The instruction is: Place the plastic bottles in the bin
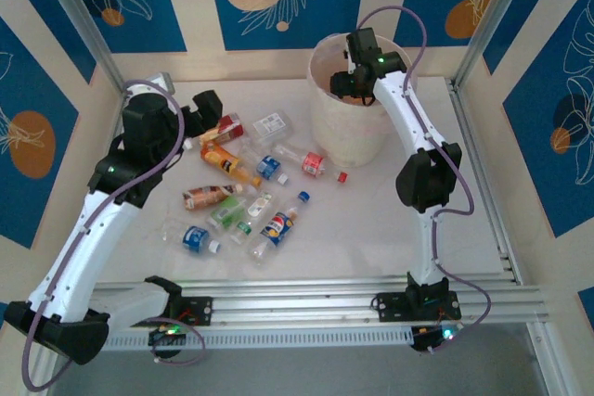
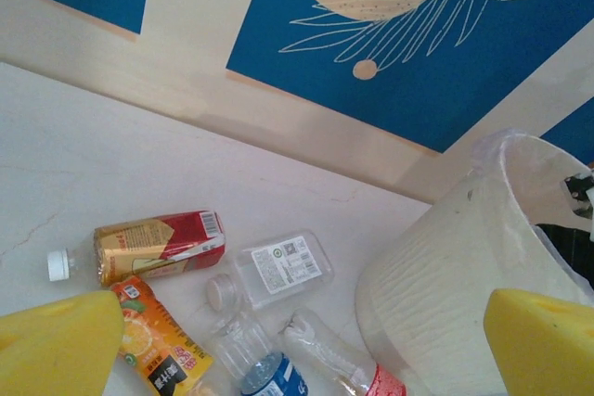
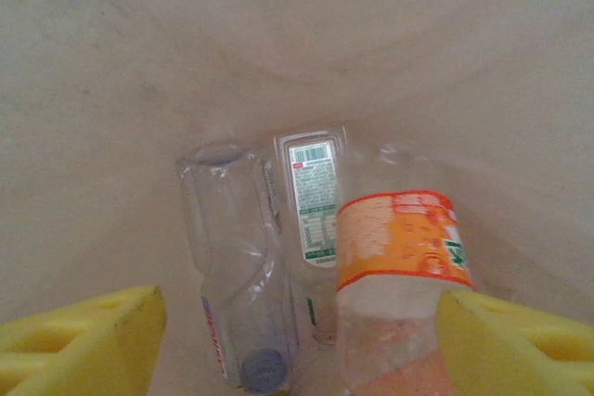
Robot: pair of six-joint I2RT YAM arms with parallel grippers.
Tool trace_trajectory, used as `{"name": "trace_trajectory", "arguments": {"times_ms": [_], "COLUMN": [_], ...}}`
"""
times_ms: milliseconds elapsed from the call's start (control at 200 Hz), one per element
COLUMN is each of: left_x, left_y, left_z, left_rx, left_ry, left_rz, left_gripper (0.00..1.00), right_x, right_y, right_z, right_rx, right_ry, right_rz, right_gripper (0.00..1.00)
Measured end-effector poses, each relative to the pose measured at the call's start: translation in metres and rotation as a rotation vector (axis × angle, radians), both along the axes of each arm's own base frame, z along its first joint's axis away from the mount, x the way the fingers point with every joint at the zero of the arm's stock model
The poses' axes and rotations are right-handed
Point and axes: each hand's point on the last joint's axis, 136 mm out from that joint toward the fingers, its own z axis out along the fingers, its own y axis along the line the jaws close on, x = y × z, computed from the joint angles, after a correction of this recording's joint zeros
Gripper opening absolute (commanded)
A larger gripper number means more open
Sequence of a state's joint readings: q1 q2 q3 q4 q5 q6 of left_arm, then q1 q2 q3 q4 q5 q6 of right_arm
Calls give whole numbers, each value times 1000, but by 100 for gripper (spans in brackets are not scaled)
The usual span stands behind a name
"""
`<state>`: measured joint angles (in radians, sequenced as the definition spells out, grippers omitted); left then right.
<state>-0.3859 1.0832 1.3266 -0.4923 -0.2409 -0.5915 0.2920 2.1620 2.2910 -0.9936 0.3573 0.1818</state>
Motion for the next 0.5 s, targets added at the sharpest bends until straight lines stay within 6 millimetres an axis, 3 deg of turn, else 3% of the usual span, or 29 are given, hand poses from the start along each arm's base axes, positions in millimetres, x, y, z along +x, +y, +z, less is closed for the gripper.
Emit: {"name": "trace_trajectory", "arguments": {"times_ms": [240,500], "left_x": [-2,-21], "left_y": [2,18], "left_z": [-23,-86], "left_rx": [18,35], "left_ry": [67,254], "left_rz": [7,82], "left_gripper": [100,99], "right_x": [2,0], "right_y": [1,1], "right_z": [10,17], "right_rx": [12,16], "right_ry": [-22,-32], "right_rz": [3,3], "right_gripper": [82,92]}}
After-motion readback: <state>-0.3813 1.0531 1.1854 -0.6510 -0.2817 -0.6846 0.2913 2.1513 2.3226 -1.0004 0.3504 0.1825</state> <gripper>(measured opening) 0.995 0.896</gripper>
